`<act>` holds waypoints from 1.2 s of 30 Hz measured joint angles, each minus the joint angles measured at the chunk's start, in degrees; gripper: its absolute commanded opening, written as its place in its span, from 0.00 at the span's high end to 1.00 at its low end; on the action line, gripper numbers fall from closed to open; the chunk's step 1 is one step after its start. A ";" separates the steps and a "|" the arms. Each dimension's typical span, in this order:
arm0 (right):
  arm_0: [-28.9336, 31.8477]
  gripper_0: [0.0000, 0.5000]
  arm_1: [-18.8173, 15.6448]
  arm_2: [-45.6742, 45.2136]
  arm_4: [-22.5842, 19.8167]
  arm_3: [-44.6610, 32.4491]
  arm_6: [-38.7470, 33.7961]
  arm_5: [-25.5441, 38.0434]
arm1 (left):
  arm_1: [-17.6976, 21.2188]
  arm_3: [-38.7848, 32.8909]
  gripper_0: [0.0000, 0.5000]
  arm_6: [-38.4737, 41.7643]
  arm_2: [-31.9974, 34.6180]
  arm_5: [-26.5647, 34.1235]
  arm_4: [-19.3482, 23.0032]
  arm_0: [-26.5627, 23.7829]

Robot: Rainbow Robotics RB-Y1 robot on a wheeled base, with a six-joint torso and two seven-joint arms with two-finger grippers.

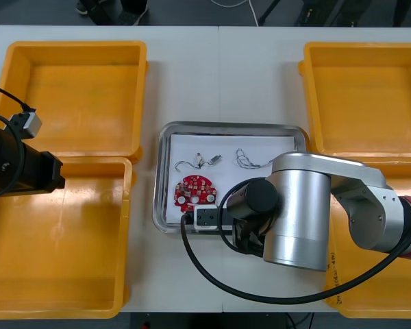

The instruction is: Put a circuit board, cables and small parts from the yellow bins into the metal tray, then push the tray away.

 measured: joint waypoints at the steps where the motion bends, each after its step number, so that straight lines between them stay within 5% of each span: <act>1: 0.00 0.00 0.00 0.43 0.57 0.02 0.00 0.00 | 0.00 0.00 0.00 0.00 0.00 0.00 0.00 0.00; 18: -0.02 0.00 3.69 2.55 -1.71 6.37 0.00 -0.09 | 0.00 -0.01 0.00 0.00 0.00 0.00 -0.02 0.04; 36: -0.02 0.00 4.67 5.75 2.38 6.50 -0.01 -2.09 | 0.00 -0.01 0.00 0.00 0.00 0.00 -0.03 0.13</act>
